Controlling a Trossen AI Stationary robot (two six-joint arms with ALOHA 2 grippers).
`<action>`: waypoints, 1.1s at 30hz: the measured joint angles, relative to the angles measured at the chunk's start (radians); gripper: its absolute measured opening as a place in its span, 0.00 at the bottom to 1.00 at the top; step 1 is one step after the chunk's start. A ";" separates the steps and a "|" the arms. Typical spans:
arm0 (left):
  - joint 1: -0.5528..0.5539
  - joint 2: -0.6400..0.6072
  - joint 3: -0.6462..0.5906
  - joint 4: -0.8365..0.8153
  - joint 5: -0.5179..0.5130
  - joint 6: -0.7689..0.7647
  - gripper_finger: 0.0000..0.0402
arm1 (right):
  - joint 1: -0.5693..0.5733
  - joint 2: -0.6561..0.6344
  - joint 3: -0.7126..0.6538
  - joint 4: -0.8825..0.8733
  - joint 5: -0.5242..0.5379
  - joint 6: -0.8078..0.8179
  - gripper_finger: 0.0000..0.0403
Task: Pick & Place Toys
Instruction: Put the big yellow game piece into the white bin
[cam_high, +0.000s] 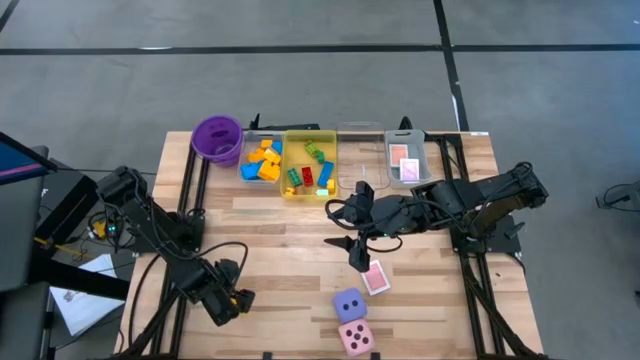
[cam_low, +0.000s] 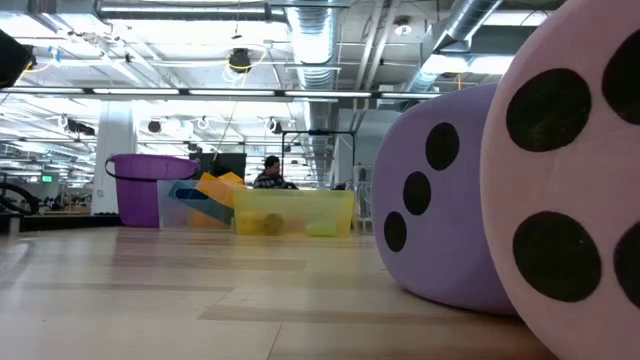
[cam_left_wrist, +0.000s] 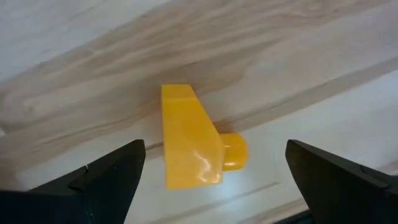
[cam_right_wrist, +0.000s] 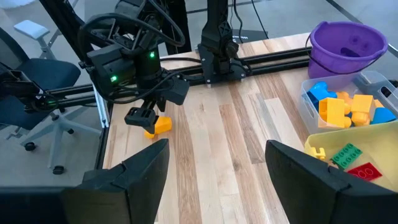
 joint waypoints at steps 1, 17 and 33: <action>0.000 0.000 -0.004 0.000 0.000 0.000 0.95 | 0.000 0.000 0.000 0.000 0.000 0.000 0.64; -0.014 0.105 -0.013 0.114 0.027 0.006 0.95 | 0.000 0.000 0.000 0.002 0.002 0.001 0.64; -0.030 0.166 -0.010 0.151 0.085 0.009 0.95 | 0.000 0.000 0.000 0.002 0.002 0.001 0.64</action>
